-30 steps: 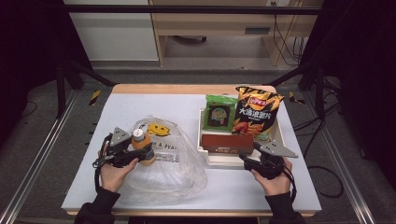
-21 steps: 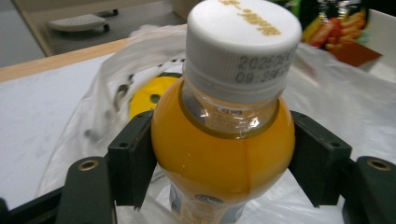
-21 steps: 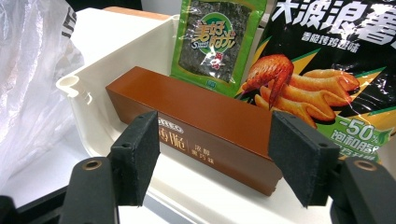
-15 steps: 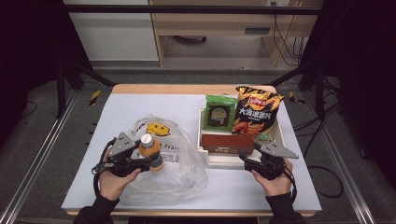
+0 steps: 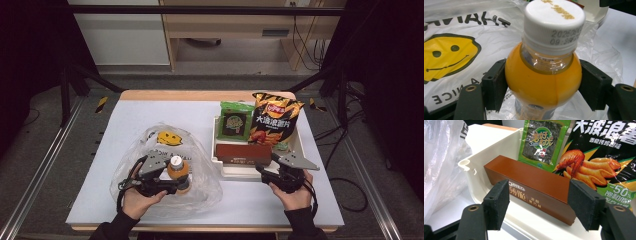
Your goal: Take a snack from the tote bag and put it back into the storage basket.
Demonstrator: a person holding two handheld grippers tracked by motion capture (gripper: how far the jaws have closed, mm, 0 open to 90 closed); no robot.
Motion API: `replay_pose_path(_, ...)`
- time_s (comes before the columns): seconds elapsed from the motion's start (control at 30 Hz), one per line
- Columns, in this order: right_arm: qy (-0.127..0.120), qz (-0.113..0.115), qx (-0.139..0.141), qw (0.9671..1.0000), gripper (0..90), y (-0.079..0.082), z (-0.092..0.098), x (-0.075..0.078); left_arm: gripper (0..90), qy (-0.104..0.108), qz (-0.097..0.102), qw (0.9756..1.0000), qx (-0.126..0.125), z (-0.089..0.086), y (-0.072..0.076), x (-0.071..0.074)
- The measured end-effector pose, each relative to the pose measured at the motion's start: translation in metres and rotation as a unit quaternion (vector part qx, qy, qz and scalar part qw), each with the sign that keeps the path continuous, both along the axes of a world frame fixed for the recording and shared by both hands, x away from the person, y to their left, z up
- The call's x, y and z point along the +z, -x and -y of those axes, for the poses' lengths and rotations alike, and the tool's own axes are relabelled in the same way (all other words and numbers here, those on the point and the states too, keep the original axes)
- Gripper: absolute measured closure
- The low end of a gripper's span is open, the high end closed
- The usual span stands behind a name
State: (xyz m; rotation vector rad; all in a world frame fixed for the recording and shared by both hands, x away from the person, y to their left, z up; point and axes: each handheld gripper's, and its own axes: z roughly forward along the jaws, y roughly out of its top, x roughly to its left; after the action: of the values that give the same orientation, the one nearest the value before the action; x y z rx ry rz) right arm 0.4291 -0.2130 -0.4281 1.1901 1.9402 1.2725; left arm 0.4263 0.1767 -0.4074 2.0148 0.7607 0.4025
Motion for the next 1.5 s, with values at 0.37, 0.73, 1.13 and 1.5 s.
replay_pose_path(0.37,-0.007,0.018,0.026,0.9995,35.0,0.002,-0.007,0.006,21.6,0.009,0.018,0.9997,0.015,-0.004,0.006,0.009)
replay_pose_path(0.73,-0.035,0.047,0.096,0.9936,36.6,0.005,-0.043,0.032,19.1,0.026,0.040,0.9971,0.059,-0.042,0.020,0.026)
replay_pose_path(1.13,-0.064,0.051,0.177,0.9809,35.0,0.009,-0.093,0.046,19.6,0.029,0.046,0.9914,0.119,-0.085,0.019,0.019)
replay_pose_path(1.5,-0.059,0.040,0.229,0.9707,34.4,0.007,-0.139,0.043,20.0,0.035,0.034,0.9870,0.153,-0.109,0.012,0.009)
